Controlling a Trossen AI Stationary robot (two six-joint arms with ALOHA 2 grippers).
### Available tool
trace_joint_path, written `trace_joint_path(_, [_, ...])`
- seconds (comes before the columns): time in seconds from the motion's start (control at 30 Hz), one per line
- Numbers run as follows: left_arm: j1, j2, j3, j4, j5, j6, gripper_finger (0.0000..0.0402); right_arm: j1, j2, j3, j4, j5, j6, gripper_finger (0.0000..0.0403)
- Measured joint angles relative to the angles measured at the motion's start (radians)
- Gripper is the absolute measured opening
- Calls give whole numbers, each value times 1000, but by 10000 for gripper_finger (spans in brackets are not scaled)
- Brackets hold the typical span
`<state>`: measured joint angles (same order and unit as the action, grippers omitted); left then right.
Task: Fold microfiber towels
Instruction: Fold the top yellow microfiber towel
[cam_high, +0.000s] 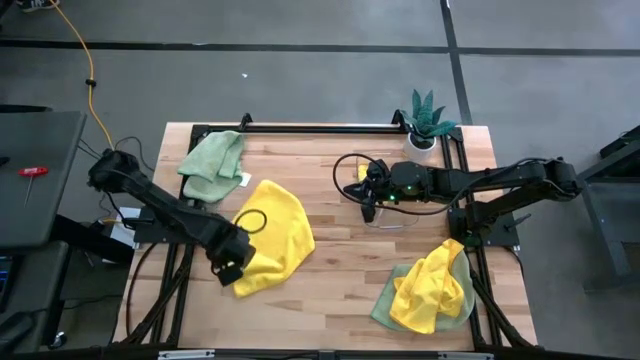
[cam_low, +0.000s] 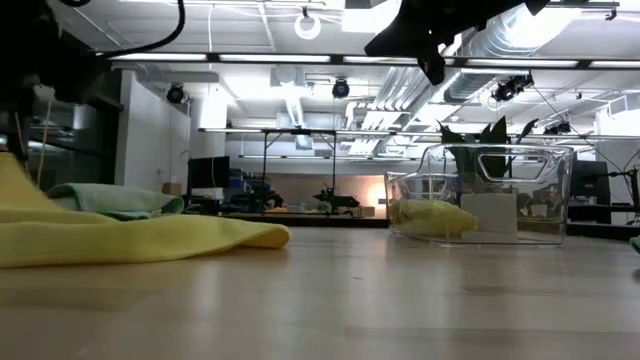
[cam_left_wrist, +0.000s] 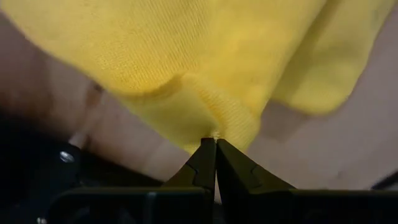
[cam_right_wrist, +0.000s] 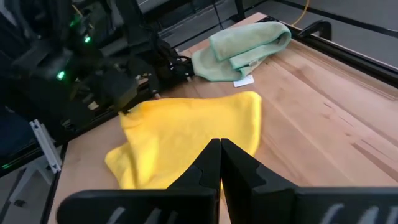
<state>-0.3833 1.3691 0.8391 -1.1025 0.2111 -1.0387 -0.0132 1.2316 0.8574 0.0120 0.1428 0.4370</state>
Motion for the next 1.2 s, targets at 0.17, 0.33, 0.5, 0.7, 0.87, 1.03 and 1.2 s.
trace_joint_path(0.17, [-53,45,0,-1,56,83,12,0,0,0,-2,8,0,0])
trace_joint_path(0.33, [-64,21,0,-4,61,139,52,0,0,0,-11,10,9,0])
trace_joint_path(0.5, [-53,-60,8,-14,118,200,109,0,0,0,-16,10,10,0])
trace_joint_path(0.7, [1,-165,71,-19,37,205,162,0,0,0,-16,10,8,0])
trace_joint_path(0.87, [98,-143,77,-12,-1,284,174,0,0,0,-16,11,8,0])
trace_joint_path(1.03, [204,-15,77,5,80,457,173,0,0,0,-16,12,8,0])
trace_joint_path(1.2, [274,126,77,-4,178,557,174,0,0,0,-16,12,11,0])
